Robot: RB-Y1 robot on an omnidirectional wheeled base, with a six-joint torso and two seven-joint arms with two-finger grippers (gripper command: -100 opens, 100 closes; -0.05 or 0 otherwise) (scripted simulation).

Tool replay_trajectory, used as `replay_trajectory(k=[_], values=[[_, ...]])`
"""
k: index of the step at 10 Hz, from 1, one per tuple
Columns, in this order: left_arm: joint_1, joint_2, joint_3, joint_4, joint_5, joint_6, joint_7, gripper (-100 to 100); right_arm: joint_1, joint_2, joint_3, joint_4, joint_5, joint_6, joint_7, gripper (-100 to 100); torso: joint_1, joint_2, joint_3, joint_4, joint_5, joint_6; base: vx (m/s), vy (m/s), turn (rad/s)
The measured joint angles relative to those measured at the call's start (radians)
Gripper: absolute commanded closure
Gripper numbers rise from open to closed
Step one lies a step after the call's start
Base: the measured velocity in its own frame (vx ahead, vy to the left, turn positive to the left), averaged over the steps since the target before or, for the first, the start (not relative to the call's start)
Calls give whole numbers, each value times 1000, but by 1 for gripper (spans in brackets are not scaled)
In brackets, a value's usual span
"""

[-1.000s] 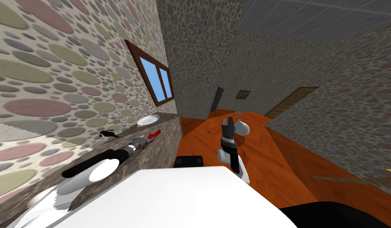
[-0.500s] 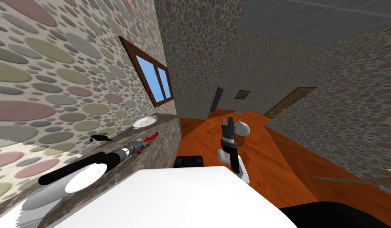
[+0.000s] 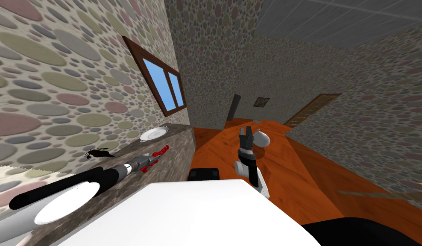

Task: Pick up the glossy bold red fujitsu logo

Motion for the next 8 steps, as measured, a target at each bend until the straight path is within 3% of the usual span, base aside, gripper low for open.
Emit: replay_trajectory(k=[8], values=[[101,64,85,-69,53,192,104,-100,0,0,0,0,0,0,0,0,-1,0,0,0,0,0,63,8,-14]])
